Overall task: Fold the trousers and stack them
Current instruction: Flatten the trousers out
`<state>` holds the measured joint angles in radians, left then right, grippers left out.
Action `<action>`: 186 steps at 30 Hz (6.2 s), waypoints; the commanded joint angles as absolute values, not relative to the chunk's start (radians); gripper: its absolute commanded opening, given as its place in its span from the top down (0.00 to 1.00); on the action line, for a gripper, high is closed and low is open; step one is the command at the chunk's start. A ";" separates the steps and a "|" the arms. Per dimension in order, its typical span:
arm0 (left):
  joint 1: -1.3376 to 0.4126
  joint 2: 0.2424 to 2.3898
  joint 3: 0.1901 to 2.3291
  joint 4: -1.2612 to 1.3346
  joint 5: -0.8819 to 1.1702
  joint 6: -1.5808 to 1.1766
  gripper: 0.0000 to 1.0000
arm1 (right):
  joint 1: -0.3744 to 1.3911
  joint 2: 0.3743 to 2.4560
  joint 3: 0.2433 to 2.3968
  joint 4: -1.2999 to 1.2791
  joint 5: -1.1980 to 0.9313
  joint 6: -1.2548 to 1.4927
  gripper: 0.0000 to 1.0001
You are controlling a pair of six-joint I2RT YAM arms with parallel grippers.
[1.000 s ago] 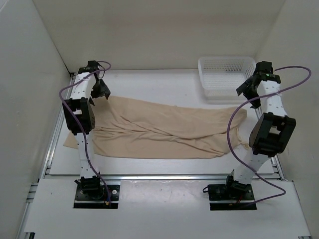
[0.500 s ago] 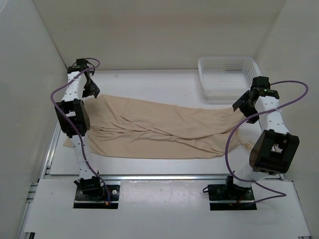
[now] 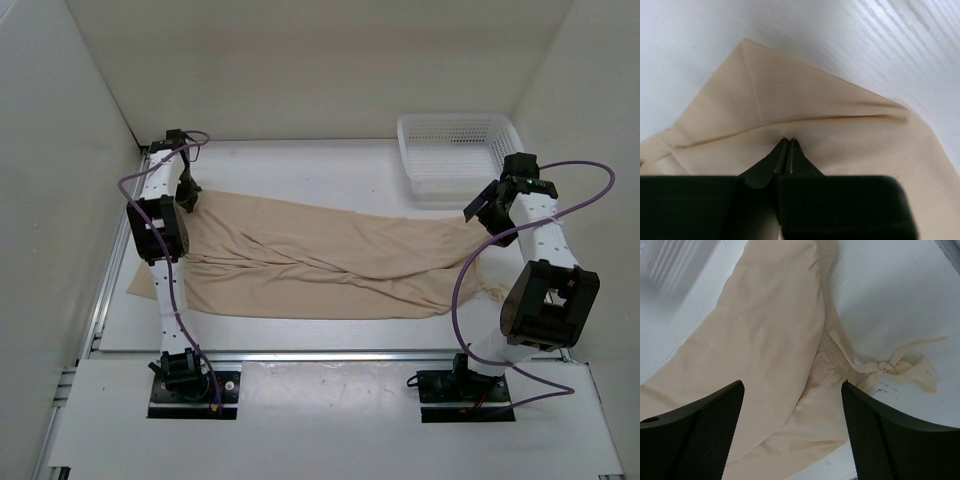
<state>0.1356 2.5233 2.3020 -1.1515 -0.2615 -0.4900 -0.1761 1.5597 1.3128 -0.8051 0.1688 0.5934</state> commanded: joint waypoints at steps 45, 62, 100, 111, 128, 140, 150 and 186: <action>0.133 1.676 1.485 -1.012 -0.115 -0.587 0.15 | -0.111 1.281 0.964 -0.844 -0.012 0.577 0.76; 0.233 1.627 1.048 -0.951 -0.067 -0.695 0.28 | -0.029 1.157 0.991 -0.925 -0.011 0.592 0.25; 0.437 1.870 1.347 -0.963 -0.038 -0.630 0.06 | -0.181 1.190 0.819 -0.847 -0.114 0.591 0.34; 0.474 2.079 1.647 -1.081 -0.151 -0.629 0.90 | -0.181 1.181 0.810 -0.847 -0.104 0.591 0.34; 0.491 1.890 1.678 -1.146 -0.232 -0.611 0.01 | -0.181 1.212 0.848 -0.838 -0.104 0.571 0.34; 0.411 1.947 1.445 -1.005 -0.179 -0.632 0.07 | -0.181 1.203 0.816 -0.838 -0.104 0.610 0.31; 0.316 2.014 1.474 -0.980 -0.170 -0.641 0.90 | -0.181 1.273 0.785 -0.761 -0.089 0.653 0.29; 0.296 1.878 1.640 -1.088 -0.204 -0.594 0.90 | -0.072 1.305 0.894 -0.847 0.062 0.624 0.57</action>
<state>0.3016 1.9358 1.6302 -1.0851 -0.1837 -0.6052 -0.0731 1.2934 0.9501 -0.8555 0.1246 0.6174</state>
